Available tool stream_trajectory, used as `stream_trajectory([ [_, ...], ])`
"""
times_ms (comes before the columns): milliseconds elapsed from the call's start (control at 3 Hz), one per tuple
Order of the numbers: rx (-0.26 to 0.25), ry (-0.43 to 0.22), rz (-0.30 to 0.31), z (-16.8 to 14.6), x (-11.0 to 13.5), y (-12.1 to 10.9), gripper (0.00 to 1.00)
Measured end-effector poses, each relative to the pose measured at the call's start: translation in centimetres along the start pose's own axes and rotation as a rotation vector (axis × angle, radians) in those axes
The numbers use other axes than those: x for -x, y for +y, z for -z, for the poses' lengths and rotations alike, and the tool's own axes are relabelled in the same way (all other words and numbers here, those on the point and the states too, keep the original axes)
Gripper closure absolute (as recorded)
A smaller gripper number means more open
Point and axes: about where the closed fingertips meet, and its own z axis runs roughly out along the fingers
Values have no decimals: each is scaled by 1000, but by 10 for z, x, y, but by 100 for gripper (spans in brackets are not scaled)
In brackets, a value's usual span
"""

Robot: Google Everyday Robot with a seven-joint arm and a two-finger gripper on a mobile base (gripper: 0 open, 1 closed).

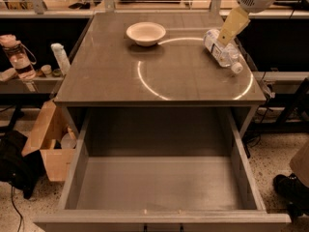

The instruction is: Place blue plastic bottle into top drawer

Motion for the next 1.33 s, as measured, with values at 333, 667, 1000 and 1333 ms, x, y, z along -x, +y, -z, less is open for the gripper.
stream_trajectory([
  [333,4,36,-5,-29,-3,-16,0],
  [667,33,71,3,-50,-6,-19,0],
  [1000,92,110,11,-64,-7,-8,0],
  [1333,156,140,14,-74,-4,7,0],
])
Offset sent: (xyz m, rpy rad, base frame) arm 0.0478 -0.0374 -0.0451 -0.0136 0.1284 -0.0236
